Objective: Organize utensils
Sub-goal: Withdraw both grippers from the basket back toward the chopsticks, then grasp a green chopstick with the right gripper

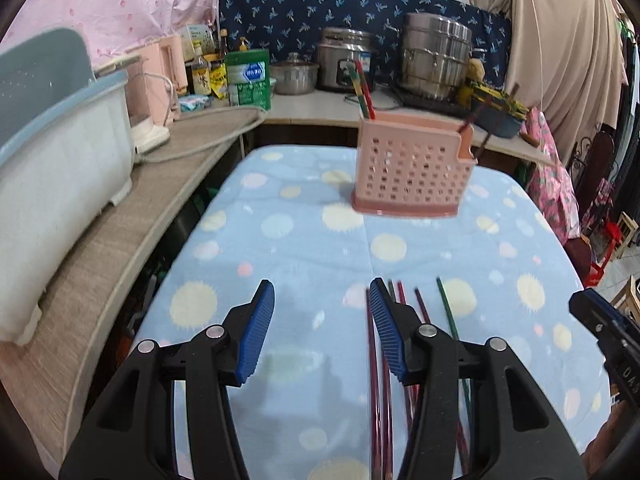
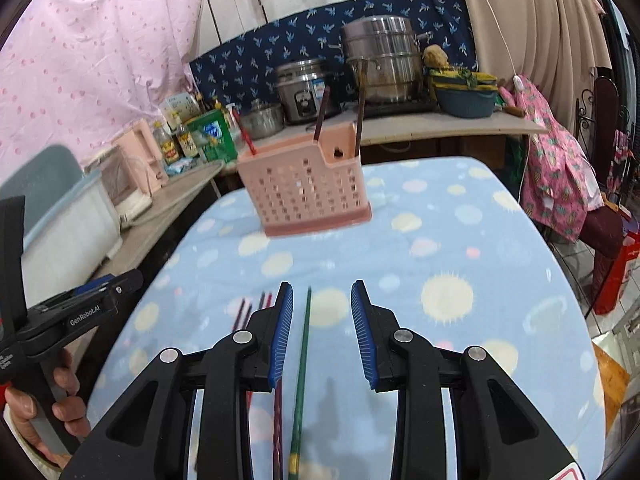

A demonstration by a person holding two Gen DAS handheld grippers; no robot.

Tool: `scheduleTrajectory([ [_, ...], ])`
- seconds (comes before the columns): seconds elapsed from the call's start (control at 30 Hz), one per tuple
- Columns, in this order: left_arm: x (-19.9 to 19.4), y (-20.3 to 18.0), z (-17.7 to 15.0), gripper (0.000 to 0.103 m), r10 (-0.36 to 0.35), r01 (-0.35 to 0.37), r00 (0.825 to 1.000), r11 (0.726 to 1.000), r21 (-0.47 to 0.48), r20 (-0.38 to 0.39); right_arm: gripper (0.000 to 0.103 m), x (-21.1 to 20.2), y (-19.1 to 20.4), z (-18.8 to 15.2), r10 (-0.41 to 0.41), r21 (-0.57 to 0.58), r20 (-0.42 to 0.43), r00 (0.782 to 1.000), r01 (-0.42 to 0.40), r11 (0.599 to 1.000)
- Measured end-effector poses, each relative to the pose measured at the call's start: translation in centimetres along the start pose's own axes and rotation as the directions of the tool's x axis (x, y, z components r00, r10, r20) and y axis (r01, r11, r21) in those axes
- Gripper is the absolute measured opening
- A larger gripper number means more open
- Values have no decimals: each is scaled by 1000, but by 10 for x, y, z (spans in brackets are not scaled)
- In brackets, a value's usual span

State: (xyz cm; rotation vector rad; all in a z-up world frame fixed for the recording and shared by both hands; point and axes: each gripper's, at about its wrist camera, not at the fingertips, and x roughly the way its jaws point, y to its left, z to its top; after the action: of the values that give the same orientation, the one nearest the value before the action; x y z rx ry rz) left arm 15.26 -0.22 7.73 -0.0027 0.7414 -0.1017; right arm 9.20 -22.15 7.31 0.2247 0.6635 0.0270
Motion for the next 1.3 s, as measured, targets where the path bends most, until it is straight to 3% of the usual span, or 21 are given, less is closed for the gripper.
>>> scheduleTrajectory([
  [0.23,1,-6,-39,47,-6,6,998,1000,16,-56,30,5,9,-49,-36,-32,-64,997,34,999],
  [0.5,2,-7,-73,47,-4,7,994,1000,28,-108,30,10,16,-82,-43,-42,-112,993,39,998],
  [0.87,5,-7,-102,47,-5,10,987,999,31,-162,30,22,24,-100,-34,-45,-153,988,28,999],
  [1.3,10,-4,-112,47,-14,18,982,1000,18,-190,19,38,26,-111,-31,-40,-196,980,24,999],
])
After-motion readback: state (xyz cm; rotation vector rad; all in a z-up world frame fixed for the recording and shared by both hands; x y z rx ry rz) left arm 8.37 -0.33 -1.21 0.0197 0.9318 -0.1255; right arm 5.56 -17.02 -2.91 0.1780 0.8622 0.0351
